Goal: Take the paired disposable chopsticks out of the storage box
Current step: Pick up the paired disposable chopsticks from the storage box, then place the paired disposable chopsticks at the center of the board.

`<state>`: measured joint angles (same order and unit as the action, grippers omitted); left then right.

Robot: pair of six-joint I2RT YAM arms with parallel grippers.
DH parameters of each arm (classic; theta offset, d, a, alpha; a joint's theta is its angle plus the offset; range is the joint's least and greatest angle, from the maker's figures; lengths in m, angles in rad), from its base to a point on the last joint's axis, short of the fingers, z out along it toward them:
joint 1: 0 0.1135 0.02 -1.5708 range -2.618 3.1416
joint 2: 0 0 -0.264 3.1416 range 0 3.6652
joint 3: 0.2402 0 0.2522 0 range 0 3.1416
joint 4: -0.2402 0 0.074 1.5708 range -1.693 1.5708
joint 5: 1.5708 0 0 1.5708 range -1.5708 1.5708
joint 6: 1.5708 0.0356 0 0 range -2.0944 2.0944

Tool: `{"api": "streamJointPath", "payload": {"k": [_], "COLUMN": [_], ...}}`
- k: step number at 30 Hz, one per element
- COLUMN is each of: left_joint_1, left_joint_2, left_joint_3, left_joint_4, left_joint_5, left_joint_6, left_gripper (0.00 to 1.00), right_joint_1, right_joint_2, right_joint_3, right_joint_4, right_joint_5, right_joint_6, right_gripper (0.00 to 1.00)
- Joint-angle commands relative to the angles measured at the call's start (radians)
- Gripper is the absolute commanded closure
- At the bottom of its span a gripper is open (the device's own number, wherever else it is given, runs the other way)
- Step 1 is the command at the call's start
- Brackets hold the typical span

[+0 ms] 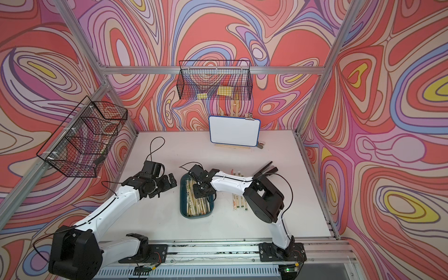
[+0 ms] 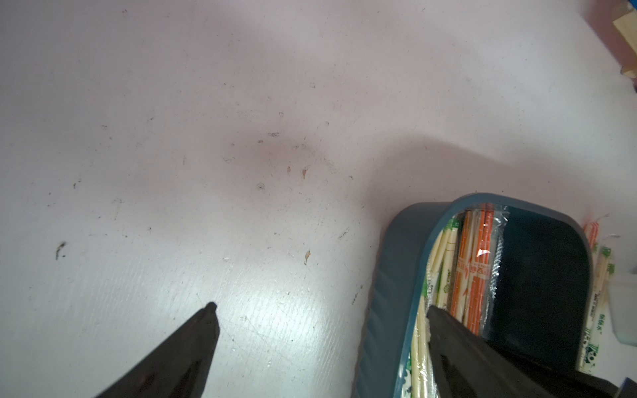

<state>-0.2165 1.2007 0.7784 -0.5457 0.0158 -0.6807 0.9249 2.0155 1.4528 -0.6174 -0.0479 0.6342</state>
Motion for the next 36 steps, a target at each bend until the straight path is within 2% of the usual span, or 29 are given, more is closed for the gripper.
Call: {"api": "streamJointPath", "payload": {"k": [1, 12, 21, 27, 36], "left_joint_1": [-0.004, -0.003, -0.004, -0.004, -0.004], "left_joint_2": [0.002, 0.004, 0.003, 0.003, -0.001], "left_joint_3": [-0.001, 0.014, 0.024, 0.024, 0.022], "left_joint_4": [0.006, -0.004, -0.011, -0.010, -0.019], "left_joint_5": [-0.004, -0.001, 0.009, 0.013, 0.012], "left_joint_6": [-0.002, 0.003, 0.006, 0.003, 0.003], "left_gripper": [0.00, 0.00, 0.00, 0.00, 0.00], "right_joint_1": [0.005, -0.018, -0.172, -0.228, -0.242], "right_joint_2": [-0.053, -0.163, -0.304, -0.305, -0.250], "right_joint_3": [-0.016, 0.029, -0.055, -0.161, -0.247], "right_joint_4": [-0.010, -0.063, -0.074, -0.029, 0.034], "right_joint_5": [0.018, 0.094, 0.116, 0.102, 0.087], "right_joint_6": [-0.001, -0.018, -0.041, -0.040, -0.029], "right_gripper": [1.00, 1.00, 1.00, 1.00, 1.00]}}
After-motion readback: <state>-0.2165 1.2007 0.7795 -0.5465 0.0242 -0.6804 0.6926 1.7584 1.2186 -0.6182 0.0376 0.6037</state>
